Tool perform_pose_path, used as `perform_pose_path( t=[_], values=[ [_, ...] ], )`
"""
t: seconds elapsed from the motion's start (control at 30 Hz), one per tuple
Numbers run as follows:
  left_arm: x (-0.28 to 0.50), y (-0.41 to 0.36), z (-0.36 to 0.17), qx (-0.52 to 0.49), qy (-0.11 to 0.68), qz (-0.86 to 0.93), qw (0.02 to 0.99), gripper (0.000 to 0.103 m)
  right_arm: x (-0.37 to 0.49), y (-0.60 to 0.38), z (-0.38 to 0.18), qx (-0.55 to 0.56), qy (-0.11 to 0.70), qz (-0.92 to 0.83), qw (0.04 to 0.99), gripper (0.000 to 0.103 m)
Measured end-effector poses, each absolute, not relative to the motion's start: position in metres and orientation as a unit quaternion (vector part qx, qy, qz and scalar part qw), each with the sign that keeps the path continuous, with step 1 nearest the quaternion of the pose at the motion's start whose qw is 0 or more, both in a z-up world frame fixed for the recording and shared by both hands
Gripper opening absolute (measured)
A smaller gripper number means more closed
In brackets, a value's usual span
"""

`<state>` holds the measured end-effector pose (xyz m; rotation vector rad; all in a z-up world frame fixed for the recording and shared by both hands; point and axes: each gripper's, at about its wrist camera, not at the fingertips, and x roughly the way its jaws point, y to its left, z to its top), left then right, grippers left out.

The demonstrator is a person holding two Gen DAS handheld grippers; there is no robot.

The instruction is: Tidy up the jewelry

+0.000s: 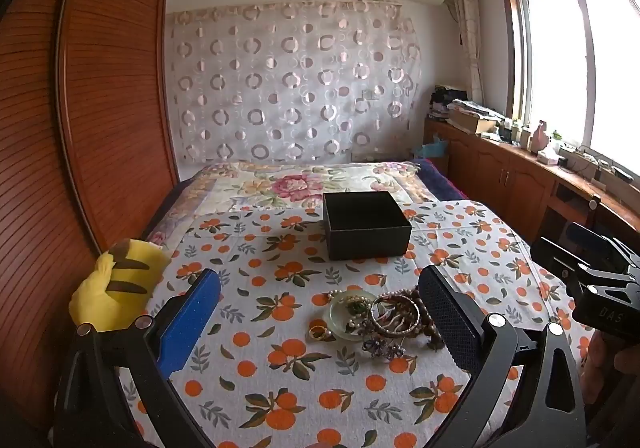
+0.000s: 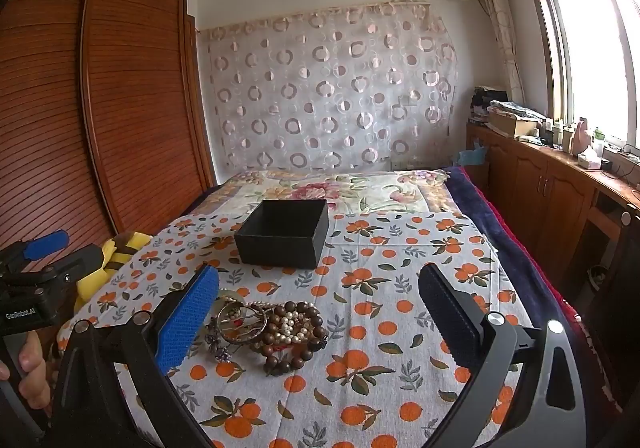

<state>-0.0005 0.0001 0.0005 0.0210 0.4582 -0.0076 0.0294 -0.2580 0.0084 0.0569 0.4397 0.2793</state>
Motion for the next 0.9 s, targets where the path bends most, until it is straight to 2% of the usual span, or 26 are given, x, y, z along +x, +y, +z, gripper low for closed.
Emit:
perform_pose_path(
  t=[0.9],
  values=[
    [0.0016,0.0013,-0.0001,0.007,0.226,-0.002,0.974,0.096,0.0280,-0.2579,0.0083,0.028,0.216,0.138,0.966,0.101]
  ],
)
